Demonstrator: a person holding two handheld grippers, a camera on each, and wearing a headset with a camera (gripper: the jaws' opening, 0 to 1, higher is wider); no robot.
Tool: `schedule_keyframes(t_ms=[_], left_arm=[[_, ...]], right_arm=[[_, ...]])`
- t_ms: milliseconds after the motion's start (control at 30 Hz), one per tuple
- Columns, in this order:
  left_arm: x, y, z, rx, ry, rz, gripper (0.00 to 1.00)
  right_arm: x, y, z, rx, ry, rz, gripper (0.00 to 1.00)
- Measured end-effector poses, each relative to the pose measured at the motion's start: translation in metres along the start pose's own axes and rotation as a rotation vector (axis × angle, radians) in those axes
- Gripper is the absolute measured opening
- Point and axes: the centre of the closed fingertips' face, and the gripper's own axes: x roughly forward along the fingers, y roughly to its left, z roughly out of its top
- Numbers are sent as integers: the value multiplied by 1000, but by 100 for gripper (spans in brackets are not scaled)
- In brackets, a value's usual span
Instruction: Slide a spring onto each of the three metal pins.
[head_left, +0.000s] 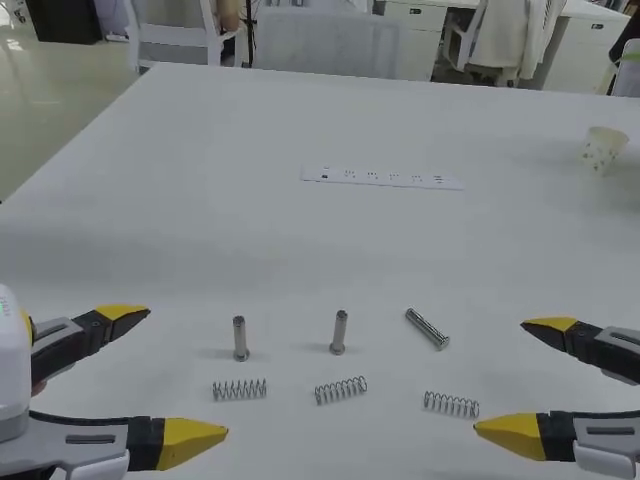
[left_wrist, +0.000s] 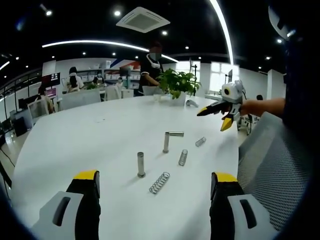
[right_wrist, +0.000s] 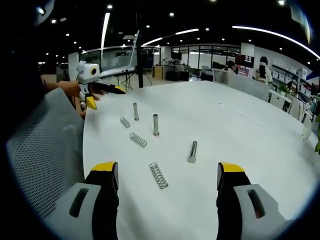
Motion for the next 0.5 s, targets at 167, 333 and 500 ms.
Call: schedule_keyframes(t_ms=[167,333,500], left_arm=[[0,0,-1,-2,1,1,88],[0,0,-1,-2,2,2,88],[1,0,0,-1,2,2,88]], right_arm=[[0,1,-2,5,4,-1,81],[0,0,-3,8,5,-3,81],[0,1,-3,12,5,-3,81]])
